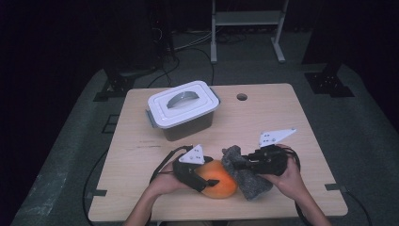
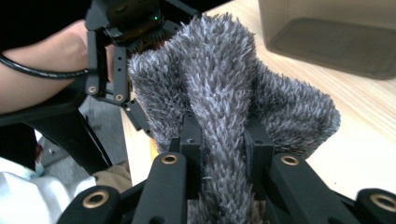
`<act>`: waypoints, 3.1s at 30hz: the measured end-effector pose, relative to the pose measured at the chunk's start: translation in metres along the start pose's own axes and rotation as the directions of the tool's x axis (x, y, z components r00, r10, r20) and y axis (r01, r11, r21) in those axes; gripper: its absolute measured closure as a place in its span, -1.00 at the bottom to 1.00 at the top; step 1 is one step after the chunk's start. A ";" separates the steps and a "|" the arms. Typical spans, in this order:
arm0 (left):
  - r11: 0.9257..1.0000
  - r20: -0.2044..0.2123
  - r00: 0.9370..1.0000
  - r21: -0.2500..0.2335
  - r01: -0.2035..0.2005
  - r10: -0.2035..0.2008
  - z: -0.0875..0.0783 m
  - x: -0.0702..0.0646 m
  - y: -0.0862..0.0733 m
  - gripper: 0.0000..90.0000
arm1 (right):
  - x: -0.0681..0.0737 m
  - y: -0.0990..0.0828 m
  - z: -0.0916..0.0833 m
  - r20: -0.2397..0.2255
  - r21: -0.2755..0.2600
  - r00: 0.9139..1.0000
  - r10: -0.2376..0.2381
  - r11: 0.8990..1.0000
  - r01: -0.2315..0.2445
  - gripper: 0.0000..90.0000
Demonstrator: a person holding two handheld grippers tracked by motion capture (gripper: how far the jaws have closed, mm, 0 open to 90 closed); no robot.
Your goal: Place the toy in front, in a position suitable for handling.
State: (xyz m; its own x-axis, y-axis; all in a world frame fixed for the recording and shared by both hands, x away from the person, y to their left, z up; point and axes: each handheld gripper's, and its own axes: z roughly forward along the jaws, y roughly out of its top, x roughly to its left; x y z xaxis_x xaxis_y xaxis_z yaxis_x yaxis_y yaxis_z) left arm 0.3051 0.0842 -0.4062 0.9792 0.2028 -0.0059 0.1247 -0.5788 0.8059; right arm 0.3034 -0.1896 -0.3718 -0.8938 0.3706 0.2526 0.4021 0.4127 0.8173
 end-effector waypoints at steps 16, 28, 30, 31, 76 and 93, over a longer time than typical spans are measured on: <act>1.000 0.004 1.000 -0.008 -0.028 0.028 0.005 -0.006 0.005 -0.52 | 0.000 -0.012 -0.005 0.014 0.032 1.000 0.013 0.999 -0.014 0.64; 0.999 0.047 0.999 -0.031 0.028 -0.026 -0.003 0.005 -0.001 -0.71 | -0.002 -0.025 0.002 -0.016 0.084 1.000 0.021 0.996 -0.020 0.64; 0.999 0.054 0.998 -0.026 0.045 -0.043 -0.003 0.007 -0.003 -0.77 | -0.003 -0.030 -0.002 -0.018 0.082 0.999 0.034 0.996 -0.033 0.64; 0.998 0.061 0.997 -0.028 0.054 -0.052 -0.002 0.009 -0.004 -0.79 | -0.004 -0.033 -0.003 -0.017 0.081 0.999 0.038 0.996 -0.036 0.64; 0.998 -0.063 0.997 -0.037 -0.045 0.043 -0.026 -0.002 0.012 -0.20 | 0.003 0.001 0.009 -0.004 0.012 1.000 -0.027 1.000 0.027 0.65; 0.996 0.088 0.994 -0.058 0.069 -0.063 -0.007 0.014 -0.005 -0.80 | -0.010 -0.045 0.004 -0.035 0.053 0.998 0.051 0.997 -0.049 0.65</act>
State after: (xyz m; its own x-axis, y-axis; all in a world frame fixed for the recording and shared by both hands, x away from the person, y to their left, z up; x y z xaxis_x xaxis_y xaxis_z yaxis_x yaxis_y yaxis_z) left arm 0.3172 0.0949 -0.4061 0.9796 0.1686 -0.1093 0.1822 -0.5170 0.8364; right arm 0.2950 -0.2091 -0.4134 -0.8788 0.3614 0.3117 0.4551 0.4381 0.7752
